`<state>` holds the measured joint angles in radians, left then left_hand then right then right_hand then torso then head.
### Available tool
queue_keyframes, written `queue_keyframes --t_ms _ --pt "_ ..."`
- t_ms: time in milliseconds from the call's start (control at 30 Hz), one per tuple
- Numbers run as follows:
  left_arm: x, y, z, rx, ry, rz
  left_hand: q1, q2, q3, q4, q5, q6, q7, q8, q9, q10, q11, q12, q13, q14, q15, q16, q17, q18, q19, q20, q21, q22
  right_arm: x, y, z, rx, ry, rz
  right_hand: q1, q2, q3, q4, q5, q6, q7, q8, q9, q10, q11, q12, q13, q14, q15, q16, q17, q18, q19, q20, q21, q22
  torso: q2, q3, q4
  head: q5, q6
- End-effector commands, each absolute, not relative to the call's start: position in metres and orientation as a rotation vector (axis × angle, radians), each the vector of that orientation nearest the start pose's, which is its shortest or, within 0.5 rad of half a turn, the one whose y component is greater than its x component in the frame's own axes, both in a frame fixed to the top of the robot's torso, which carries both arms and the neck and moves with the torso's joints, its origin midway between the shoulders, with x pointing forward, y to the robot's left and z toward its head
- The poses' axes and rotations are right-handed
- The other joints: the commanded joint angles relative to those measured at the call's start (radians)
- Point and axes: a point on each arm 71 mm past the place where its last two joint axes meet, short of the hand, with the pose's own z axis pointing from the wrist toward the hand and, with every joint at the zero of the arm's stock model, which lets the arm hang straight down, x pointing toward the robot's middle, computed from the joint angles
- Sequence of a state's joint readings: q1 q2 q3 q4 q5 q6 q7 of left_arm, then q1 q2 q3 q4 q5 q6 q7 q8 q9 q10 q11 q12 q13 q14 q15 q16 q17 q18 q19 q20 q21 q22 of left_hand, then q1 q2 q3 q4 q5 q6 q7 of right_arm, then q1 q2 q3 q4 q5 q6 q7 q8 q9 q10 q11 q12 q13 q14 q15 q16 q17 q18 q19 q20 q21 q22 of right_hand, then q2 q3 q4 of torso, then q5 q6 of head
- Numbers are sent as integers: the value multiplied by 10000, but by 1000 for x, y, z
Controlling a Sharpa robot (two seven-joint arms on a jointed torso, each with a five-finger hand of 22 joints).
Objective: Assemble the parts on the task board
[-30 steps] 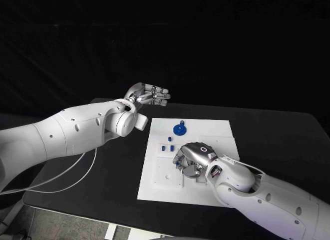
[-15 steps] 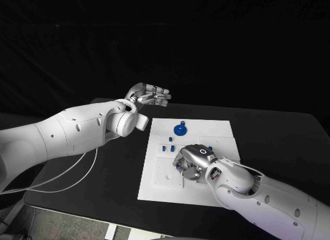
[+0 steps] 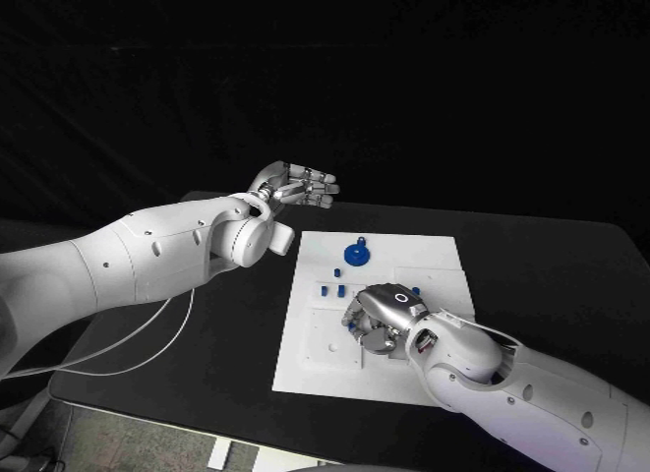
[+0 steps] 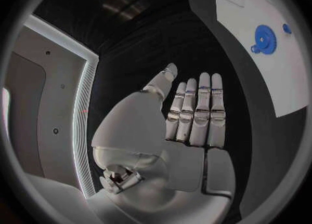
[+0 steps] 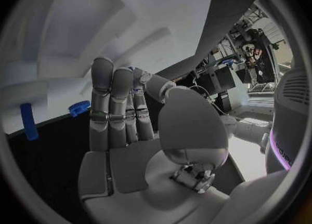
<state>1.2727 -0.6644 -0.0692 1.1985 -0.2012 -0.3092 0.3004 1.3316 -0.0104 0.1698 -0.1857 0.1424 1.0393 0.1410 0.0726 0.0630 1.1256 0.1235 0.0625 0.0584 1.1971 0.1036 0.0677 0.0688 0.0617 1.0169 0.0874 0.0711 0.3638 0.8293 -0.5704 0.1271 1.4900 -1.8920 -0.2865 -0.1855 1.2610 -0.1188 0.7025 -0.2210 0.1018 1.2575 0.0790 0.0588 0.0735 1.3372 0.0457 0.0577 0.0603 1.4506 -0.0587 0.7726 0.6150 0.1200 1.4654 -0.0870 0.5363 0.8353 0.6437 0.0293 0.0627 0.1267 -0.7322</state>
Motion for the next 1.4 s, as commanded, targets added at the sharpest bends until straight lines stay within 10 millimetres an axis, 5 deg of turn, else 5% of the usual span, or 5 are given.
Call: queue_keyframes --t_ms 33,433,567,1033,1400 --pt "555 212 -169 -9124 14594 -13321 53 20 -36 4 -29 -71 22 -25 -6 -32 40 -37 -10 -28 18 -33 12 -84 51 1 53 -7 415 -74 -290 -4193 17142 7008 30 73 -23 -62 -15 78 14 50 4 197 -188 19 11 -8 -84 32 -15 141 6 -23 -70 27 -1 -4 -6 2 -3" --pt "555 212 -169 -9136 14625 -13309 55 17 -52 -4 -29 -90 29 -30 -7 -46 44 -37 -10 -38 23 -34 11 -86 59 4 66 -109 415 -77 -292 -4047 17315 6935 -376 -595 -2291 540 135 -1102 74 38 -95 -1739 287 30 -9 20 247 -16 -123 341 212 300 -604 -242 -1 -3 -7 -25 19" --pt "555 213 -169 -9149 14632 -13291 55 17 -52 -4 -29 -90 29 -30 -7 -46 44 -37 -10 -38 23 -34 11 -86 59 4 66 -109 414 -78 -289 -3820 17073 7048 87 -507 -3356 697 77 -1325 65 34 -101 -2155 393 20 -15 19 323 7 -194 455 348 400 -838 -392 2 2 -6 -28 23" --pt "555 216 -170 -9182 14638 -13233 55 17 -52 -4 -29 -90 29 -30 -7 -46 44 -37 -10 -38 23 -34 11 -86 59 4 66 -109 409 -85 -272 -3214 16422 7259 190 -676 -3014 739 22 -1536 72 27 -109 -2236 428 17 -17 -15 347 161 -252 535 373 428 -811 -372 -2 7 -17 -134 79" --pt "556 219 -170 -9203 14612 -13171 80 19 -79 -8 -28 -97 32 -23 -6 -56 48 -36 -10 -44 24 -33 12 -83 71 8 78 -202 428 -105 -223 -1889 15725 7527 136 -670 -2777 898 160 -1592 97 32 -107 -1999 363 9 -20 -18 298 382 -218 544 384 389 -631 -273 -5 0 -25 -413 263"
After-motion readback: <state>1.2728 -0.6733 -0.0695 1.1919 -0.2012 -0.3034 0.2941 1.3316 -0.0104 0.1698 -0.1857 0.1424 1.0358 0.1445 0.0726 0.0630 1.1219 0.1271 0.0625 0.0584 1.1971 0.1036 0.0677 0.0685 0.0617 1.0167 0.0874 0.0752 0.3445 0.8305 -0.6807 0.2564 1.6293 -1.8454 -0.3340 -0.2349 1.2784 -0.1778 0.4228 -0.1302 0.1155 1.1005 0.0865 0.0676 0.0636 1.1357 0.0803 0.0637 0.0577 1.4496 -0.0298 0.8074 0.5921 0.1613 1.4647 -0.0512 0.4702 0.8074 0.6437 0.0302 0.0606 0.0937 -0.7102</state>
